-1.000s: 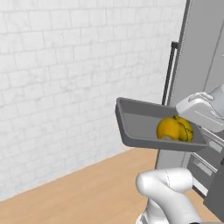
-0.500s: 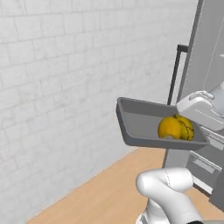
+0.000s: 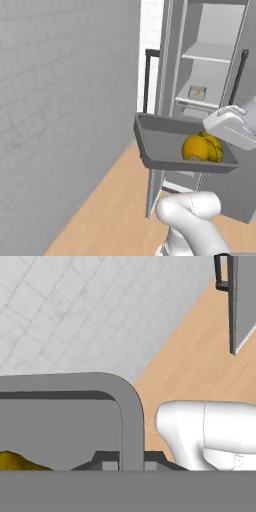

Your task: Take the meat container that has the shrimp and place it on the second highest rack of the freezer. Then take the vegetable container that has the lemons and place it on the highest rack of the freezer.

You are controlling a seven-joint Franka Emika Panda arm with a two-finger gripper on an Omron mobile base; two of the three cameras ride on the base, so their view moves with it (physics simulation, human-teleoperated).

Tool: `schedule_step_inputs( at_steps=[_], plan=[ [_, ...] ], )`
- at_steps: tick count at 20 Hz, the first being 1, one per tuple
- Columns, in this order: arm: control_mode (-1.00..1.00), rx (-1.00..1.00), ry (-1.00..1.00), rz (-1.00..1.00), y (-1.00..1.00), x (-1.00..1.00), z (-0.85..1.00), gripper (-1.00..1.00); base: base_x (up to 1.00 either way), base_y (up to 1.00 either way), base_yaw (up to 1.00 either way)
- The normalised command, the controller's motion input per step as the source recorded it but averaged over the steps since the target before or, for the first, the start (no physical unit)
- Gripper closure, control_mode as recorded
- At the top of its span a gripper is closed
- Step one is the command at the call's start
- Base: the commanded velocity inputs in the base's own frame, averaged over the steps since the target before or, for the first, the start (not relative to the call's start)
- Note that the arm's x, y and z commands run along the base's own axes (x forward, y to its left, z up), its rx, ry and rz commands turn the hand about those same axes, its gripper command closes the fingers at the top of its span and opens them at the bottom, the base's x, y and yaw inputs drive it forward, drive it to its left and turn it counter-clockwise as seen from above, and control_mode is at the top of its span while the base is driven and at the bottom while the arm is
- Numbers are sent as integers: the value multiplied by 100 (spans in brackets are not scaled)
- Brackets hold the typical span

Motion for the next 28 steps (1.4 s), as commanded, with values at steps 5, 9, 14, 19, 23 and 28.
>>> schedule_step_inputs(
  at_steps=[5, 9, 14, 19, 23, 28],
  plan=[
    [100, 0, 0, 0, 0, 0, 0, 100, 9, -2, -59],
    [100, 0, 0, 0, 0, 0, 0, 100, 0, -15, -57],
    [100, 0, 0, 0, 0, 0, 0, 100, 0, -26, -51],
    [100, 0, 0, 0, 0, 0, 0, 100, 0, -31, -48],
    [100, 0, 0, 0, 0, 0, 0, 100, 0, -29, -40],
    [100, 0, 0, 0, 0, 0, 0, 100, 22, -8, -26]
  ],
)
